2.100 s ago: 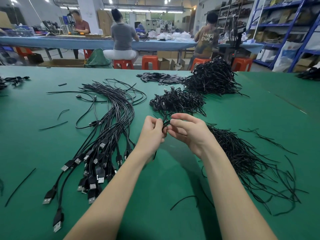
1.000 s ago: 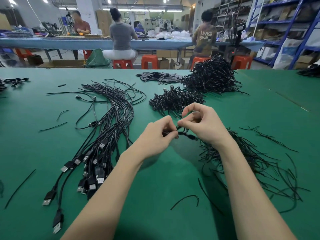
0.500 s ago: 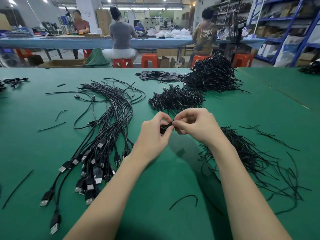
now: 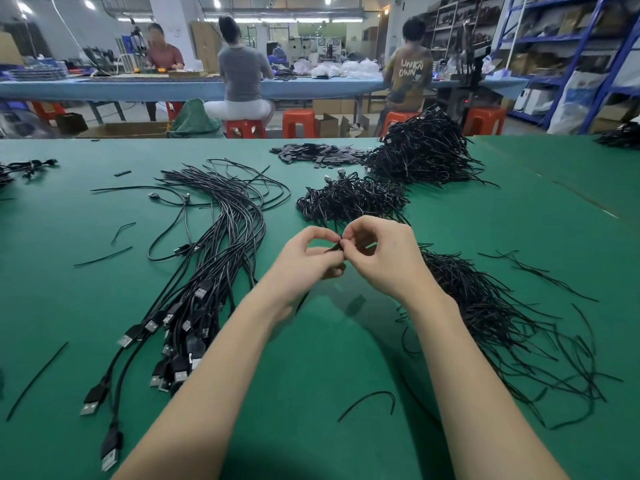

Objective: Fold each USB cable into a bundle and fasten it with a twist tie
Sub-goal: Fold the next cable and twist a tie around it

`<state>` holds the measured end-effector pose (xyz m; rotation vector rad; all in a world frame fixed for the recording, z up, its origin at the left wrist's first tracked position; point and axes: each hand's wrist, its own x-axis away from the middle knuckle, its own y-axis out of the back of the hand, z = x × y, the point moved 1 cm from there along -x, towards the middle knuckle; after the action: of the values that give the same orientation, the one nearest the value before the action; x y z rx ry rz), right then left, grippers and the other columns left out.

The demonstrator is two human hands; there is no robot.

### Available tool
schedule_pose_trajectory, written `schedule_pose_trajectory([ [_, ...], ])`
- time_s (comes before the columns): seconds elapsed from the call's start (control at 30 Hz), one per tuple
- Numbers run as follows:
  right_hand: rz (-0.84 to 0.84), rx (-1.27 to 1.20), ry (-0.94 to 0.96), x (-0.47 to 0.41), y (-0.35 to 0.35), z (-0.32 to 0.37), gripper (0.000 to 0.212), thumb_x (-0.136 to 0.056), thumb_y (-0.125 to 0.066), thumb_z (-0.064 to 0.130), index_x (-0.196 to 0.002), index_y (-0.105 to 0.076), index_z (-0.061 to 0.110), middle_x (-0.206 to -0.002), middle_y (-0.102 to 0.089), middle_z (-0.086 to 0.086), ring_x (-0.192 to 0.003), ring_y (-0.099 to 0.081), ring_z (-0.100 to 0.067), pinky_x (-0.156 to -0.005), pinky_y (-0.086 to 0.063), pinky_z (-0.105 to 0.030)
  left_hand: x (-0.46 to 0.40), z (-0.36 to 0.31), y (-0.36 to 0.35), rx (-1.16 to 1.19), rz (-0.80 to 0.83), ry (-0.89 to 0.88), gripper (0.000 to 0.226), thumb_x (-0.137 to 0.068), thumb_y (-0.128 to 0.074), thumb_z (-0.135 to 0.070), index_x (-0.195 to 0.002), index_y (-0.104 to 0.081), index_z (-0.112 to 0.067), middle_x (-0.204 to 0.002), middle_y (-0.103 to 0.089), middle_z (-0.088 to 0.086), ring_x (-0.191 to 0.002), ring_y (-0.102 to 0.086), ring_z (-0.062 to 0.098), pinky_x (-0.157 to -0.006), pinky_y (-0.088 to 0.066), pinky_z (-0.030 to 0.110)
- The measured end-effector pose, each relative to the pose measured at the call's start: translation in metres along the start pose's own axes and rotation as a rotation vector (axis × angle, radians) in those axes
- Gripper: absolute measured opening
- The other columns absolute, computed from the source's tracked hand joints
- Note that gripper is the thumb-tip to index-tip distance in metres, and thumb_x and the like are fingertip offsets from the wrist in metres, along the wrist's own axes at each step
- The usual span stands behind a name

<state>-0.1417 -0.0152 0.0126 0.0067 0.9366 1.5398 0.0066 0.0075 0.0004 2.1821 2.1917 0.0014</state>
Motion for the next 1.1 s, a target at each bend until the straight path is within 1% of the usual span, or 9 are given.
schedule_pose_trajectory([
  [0.1,0.003,-0.052,0.059,0.002,-0.006,0.001,0.015,-0.087,-0.071,0.005,-0.083,-0.066,0.019,-0.074,-0.069,0.004,-0.069,-0.066,-0.011,-0.067,-0.051,-0.014,0.000,-0.004,0.006,0.454,0.059,0.195,0.004,-0.100,-0.055,-0.013,-0.100,-0.058,-0.009,-0.083,-0.063,0.010,-0.070,-0.062,0.015,-0.068,-0.058,0.023],
  [0.23,-0.009,-0.102,0.019,0.001,-0.016,0.001,0.012,-0.084,-0.071,0.006,-0.081,-0.068,0.018,-0.072,-0.069,0.004,-0.065,-0.063,-0.011,-0.065,-0.049,-0.013,-0.002,0.002,0.005,0.505,-0.033,0.215,0.008,-0.099,-0.055,-0.009,-0.092,-0.057,-0.010,-0.088,-0.060,0.010,-0.077,-0.058,0.014,-0.066,-0.056,0.020],
  [0.4,-0.047,-0.219,-0.112,0.002,-0.021,0.002,0.014,-0.087,-0.073,0.012,-0.080,-0.068,0.022,-0.072,-0.069,0.008,-0.063,-0.061,-0.010,-0.066,-0.048,-0.013,-0.005,0.003,0.008,0.663,-0.081,0.207,0.011,-0.092,-0.061,-0.001,-0.089,-0.058,-0.011,-0.076,-0.064,0.005,-0.070,-0.056,0.013,-0.074,-0.045,0.022],
  [0.6,0.171,-1.243,-0.594,0.003,-0.023,0.008,0.007,-0.087,-0.070,0.001,-0.092,-0.066,0.004,-0.075,-0.061,-0.004,-0.059,-0.053,-0.009,-0.057,-0.050,-0.018,-0.002,0.002,0.015,0.588,0.016,-0.074,0.026,-0.076,-0.074,-0.005,-0.097,-0.061,-0.015,-0.079,-0.072,0.001,-0.072,-0.066,0.009,-0.072,-0.052,0.019],
  [0.8,0.381,-1.853,-0.969,0.009,-0.022,0.012,0.014,-0.068,-0.072,-0.005,-0.080,-0.066,-0.007,-0.069,-0.059,-0.008,-0.050,-0.053,-0.012,-0.048,-0.048,-0.016,0.002,0.000,0.023,0.242,-0.002,-0.326,0.023,-0.077,-0.080,-0.012,-0.089,-0.071,-0.029,-0.090,-0.073,0.002,-0.088,-0.066,0.015,-0.087,-0.051,0.023],
  [0.83,0.387,-1.845,-0.977,0.009,-0.023,0.014,0.013,-0.068,-0.072,-0.004,-0.080,-0.065,-0.006,-0.070,-0.059,-0.007,-0.051,-0.053,-0.011,-0.048,-0.048,-0.015,0.002,0.000,0.023,0.244,0.000,-0.313,0.023,-0.077,-0.080,-0.012,-0.091,-0.071,-0.028,-0.088,-0.073,0.003,-0.086,-0.066,0.015,-0.086,-0.052,0.022],
  [0.9,0.354,-1.497,-0.845,0.007,-0.019,0.015,0.010,-0.078,-0.071,0.001,-0.087,-0.066,0.002,-0.073,-0.063,-0.003,-0.053,-0.055,-0.009,-0.051,-0.049,-0.016,0.002,0.002,0.021,0.399,0.020,-0.208,0.027,-0.075,-0.081,-0.009,-0.096,-0.067,-0.020,-0.084,-0.073,0.004,-0.077,-0.066,0.014,-0.076,-0.053,0.019],
  [1.03,0.101,-0.376,-0.190,-0.003,0.004,0.010,0.028,-0.089,-0.068,0.002,-0.105,-0.069,0.024,-0.102,-0.073,0.011,-0.067,-0.066,-0.011,-0.065,-0.055,-0.022,-0.002,0.004,0.021,0.626,-0.019,-0.037,0.026,-0.073,-0.074,-0.012,-0.096,-0.062,-0.015,-0.075,-0.071,-0.001,-0.065,-0.061,0.009,-0.060,-0.050,0.017],
  [1.1,0.063,-0.099,0.033,-0.003,0.009,0.011,0.029,-0.085,-0.076,0.015,-0.107,-0.068,0.033,-0.105,-0.070,0.018,-0.071,-0.067,-0.006,-0.066,-0.053,-0.018,-0.003,0.005,0.021,0.645,-0.021,-0.013,0.025,-0.072,-0.074,-0.012,-0.094,-0.062,-0.016,-0.074,-0.070,-0.003,-0.062,-0.061,0.008,-0.057,-0.049,0.017],
])
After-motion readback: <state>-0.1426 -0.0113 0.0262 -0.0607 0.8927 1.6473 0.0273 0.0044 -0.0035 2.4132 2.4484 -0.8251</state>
